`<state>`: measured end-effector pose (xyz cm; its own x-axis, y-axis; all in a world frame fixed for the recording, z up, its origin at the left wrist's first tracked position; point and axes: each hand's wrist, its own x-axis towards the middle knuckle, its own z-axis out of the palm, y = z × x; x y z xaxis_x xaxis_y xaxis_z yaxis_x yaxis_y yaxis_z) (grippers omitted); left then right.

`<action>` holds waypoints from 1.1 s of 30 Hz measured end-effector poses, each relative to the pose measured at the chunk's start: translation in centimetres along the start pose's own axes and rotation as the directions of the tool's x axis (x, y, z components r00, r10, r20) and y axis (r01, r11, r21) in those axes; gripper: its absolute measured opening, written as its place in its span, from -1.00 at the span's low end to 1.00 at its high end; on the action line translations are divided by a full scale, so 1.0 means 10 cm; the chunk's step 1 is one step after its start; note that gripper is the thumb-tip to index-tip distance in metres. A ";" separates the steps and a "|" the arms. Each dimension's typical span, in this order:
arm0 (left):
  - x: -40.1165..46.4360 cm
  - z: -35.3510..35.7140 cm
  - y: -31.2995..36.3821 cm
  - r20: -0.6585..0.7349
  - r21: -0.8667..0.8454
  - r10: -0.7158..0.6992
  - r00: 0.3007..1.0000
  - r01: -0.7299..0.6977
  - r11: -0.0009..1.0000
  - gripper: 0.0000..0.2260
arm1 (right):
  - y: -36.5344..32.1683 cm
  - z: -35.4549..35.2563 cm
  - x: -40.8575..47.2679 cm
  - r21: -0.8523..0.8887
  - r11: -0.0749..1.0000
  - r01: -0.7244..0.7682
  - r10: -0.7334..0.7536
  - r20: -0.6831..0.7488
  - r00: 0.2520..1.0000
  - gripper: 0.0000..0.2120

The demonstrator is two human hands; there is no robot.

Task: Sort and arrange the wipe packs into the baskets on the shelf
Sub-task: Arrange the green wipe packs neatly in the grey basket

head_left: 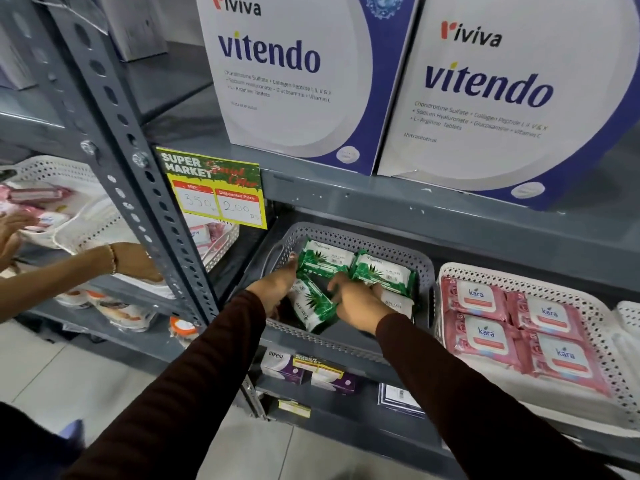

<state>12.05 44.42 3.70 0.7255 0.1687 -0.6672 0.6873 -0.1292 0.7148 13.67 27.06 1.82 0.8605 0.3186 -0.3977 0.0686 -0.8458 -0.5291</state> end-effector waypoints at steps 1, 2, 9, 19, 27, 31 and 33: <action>-0.02 0.01 0.02 -0.008 0.001 0.004 1.000 -0.004 1.000 -0.26 | -0.02 0.02 0.00 -0.021 1.000 0.009 -0.009 0.007 1.000 -0.60; -0.03 0.02 0.03 -0.014 0.000 -0.001 1.000 0.001 1.000 -0.26 | -0.03 0.03 0.01 -0.036 0.999 0.013 -0.013 0.008 1.000 -0.61; 0.01 -0.05 0.09 0.025 0.029 -0.002 1.000 0.001 1.000 -0.14 | -0.01 0.00 -0.04 0.139 0.986 0.096 -0.097 -0.004 0.995 -0.75; -0.05 -0.01 0.23 -0.204 0.163 0.172 0.964 -0.140 0.977 -0.36 | -0.17 0.12 -0.17 0.444 0.885 0.139 -0.122 -0.068 0.990 -0.65; -0.17 -0.02 0.04 -0.134 0.653 0.233 0.963 -0.091 0.752 -0.36 | 0.01 0.05 -0.13 -0.146 0.989 -0.009 -0.012 -0.137 0.990 -0.57; -0.15 0.02 0.00 -0.086 0.635 0.325 0.942 -0.200 0.747 -0.56 | 0.02 0.17 -0.18 -0.290 0.957 -0.001 -0.093 -0.309 0.947 -0.60; -0.10 0.02 -0.08 -0.011 0.698 0.394 0.919 -0.275 0.661 -0.69 | 0.03 0.19 -0.17 -0.361 0.933 -0.001 -0.135 -0.350 0.927 -0.57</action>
<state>10.81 44.14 3.77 0.9373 0.1148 -0.3290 0.2788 -0.8135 0.5103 11.25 27.02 0.92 0.9651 0.2596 -0.0354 0.2456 -0.9434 -0.2227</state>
